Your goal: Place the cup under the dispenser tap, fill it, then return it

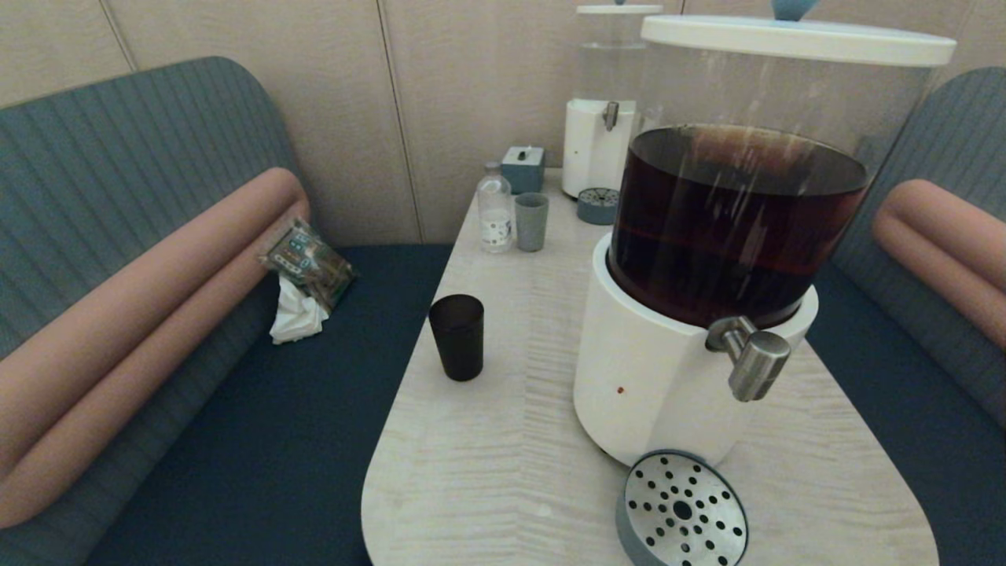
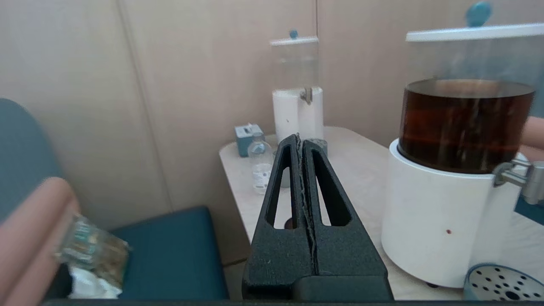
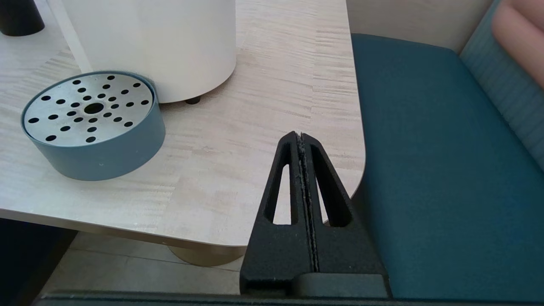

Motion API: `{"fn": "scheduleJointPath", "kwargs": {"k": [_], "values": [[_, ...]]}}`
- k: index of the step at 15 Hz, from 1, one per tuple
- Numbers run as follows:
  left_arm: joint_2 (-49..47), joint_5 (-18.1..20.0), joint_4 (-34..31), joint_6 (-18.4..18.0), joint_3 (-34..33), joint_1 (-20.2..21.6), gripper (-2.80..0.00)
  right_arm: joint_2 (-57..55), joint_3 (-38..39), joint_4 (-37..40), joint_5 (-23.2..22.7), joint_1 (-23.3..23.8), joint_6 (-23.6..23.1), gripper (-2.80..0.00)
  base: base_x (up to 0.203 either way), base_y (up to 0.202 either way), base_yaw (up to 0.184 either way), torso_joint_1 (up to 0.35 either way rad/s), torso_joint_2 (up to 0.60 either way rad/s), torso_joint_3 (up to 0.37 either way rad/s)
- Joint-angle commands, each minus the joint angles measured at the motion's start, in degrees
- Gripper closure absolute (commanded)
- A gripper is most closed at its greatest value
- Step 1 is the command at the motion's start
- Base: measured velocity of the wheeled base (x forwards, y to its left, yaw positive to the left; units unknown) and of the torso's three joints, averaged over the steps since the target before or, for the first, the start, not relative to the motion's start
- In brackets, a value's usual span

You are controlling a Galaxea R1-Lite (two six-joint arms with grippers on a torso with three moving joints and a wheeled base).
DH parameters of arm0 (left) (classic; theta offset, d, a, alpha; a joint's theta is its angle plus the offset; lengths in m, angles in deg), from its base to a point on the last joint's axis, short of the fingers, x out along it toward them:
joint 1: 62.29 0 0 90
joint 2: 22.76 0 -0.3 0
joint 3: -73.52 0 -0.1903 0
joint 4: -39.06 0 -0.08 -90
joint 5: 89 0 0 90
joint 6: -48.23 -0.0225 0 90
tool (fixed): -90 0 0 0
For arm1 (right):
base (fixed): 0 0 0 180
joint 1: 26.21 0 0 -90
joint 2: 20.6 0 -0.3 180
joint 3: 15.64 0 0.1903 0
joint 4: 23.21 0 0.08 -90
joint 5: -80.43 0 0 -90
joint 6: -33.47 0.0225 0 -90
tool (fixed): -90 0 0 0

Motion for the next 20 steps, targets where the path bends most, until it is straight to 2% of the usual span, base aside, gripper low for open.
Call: {"fn": "scheduleJointPath", "kwargs": {"k": [1,7,10,13,15,17,18,19,20], "values": [[8.54,0.22,-1.93,0.26,-0.37,0.96,0.0,0.11,0.35,-0.02,-0.03,0.0,-0.03,0.0,0.0,0.0,0.0,0.0,0.0,0.0],[22.32,1.18,-8.22,1.25,-1.98,2.46,0.0,0.11,0.35,-0.02,-0.03,0.0,-0.03,0.0,0.0,0.0,0.0,0.0,0.0,0.0],[28.5,2.15,-9.47,0.43,-5.32,2.86,0.0,0.11,0.35,-0.02,-0.03,0.0,-0.03,0.0,0.0,0.0,0.0,0.0,0.0,0.0],[36.25,2.01,-13.69,-0.17,-8.94,2.8,0.0,0.11,0.35,-0.02,-0.03,0.0,-0.03,0.0,0.0,0.0,0.0,0.0,0.0,0.0],[36.59,1.82,-6.66,-0.52,-14.3,2.8,0.0,0.11,0.35,-0.02,-0.03,0.0,-0.03,0.0,0.0,0.0,0.0,0.0,0.0,0.0],[36.59,0.87,-2.09,-0.62,-24.23,2.8,0.0,0.11,0.35,-0.02,-0.03,0.0,-0.03,0.0,0.0,0.0,0.0,0.0,0.0,0.0],[36.59,-0.78,-1.88,-0.58,-26.98,2.8,0.0,0.11,0.35,-0.02,-0.03,0.0,-0.03,0.0,0.0,0.0,0.0,0.0,0.0,0.0],[36.59,-4.01,-3.44,-0.93,-27.34,2.8,0.0,0.11,0.35,-0.02,-0.03,0.0,-0.03,0.0,0.0,0.0,0.0,0.0,0.0,0.0],[36.59,-5.17,-7.51,-1.42,-27.09,2.8,0.0,0.11,0.35,-0.02,-0.03,0.0,-0.03,0.0,0.0,0.0,0.0,0.0,0.0,0.0]]}}
